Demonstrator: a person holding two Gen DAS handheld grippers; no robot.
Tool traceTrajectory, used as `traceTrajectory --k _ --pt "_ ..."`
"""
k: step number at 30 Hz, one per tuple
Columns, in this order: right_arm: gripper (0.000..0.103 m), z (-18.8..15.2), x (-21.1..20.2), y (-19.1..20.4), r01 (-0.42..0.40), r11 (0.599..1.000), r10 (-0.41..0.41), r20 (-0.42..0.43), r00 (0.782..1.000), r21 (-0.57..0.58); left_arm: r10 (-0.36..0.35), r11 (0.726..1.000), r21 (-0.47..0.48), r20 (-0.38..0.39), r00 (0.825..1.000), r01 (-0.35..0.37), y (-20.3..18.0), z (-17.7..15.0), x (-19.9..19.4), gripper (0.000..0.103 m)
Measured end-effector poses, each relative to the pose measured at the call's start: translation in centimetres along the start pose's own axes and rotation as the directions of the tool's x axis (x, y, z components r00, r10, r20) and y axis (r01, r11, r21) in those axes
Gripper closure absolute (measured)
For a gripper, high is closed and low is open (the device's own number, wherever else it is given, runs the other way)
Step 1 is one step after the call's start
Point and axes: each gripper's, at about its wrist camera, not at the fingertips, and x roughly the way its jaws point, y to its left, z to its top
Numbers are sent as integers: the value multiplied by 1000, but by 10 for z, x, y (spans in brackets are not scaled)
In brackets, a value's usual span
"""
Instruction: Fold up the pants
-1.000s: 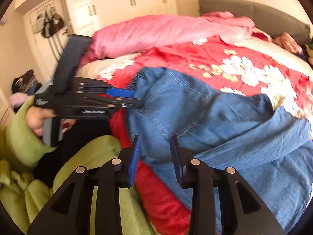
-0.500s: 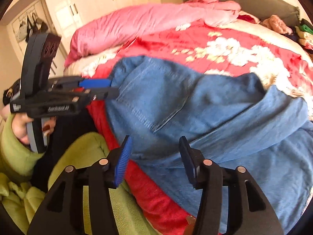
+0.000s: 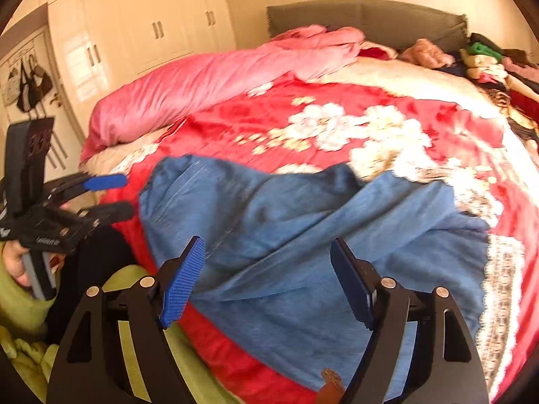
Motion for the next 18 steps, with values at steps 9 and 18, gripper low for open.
traceTrajectory --k 9,18 --pt "27 6 -30 -59 127 983 -136 68 988 132 -55 998 28 -25 998 55 -29 3 11 22" --pt "27 32 -20 -103 168 961 -181 44 982 218 -183 980 50 -119 976 190 -67 3 46 22"
